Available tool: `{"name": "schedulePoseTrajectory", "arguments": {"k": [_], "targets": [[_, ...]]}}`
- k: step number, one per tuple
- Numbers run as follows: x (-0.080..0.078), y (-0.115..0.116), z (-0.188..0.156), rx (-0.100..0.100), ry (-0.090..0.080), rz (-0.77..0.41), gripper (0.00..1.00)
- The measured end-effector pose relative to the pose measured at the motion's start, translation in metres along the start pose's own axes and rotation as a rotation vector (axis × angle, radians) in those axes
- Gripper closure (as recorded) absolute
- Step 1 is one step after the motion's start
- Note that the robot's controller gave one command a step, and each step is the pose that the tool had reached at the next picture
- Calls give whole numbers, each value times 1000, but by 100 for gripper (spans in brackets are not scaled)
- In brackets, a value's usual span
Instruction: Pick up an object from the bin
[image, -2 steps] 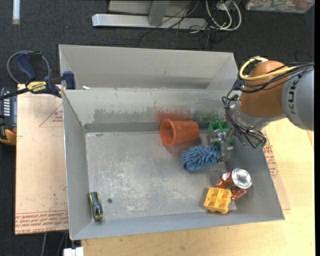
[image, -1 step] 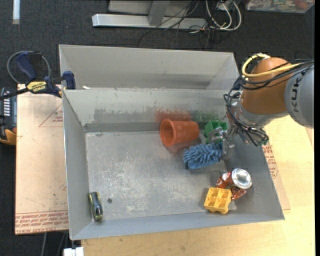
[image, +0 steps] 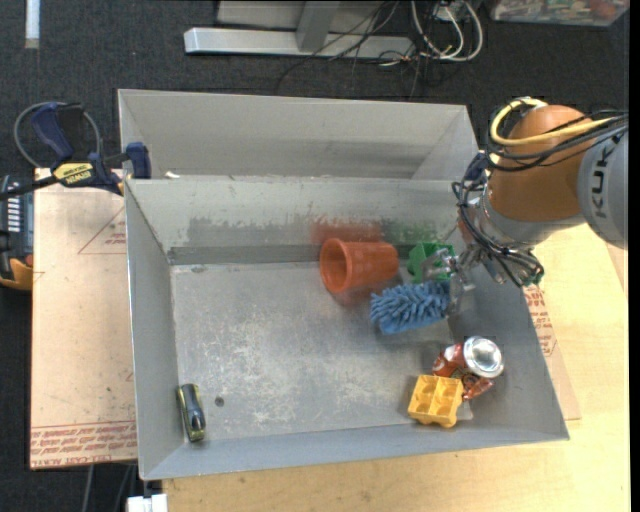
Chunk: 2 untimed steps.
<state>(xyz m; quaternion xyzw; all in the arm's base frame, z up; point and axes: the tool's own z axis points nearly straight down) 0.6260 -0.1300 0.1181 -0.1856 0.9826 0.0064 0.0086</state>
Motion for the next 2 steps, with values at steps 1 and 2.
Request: {"name": "schedulePoseTrajectory", "arguments": {"k": [1, 2], "targets": [[-2, 0, -23, 2, -4, 0, 100], [-2, 0, -36, 3, -6, 0, 100]]}}
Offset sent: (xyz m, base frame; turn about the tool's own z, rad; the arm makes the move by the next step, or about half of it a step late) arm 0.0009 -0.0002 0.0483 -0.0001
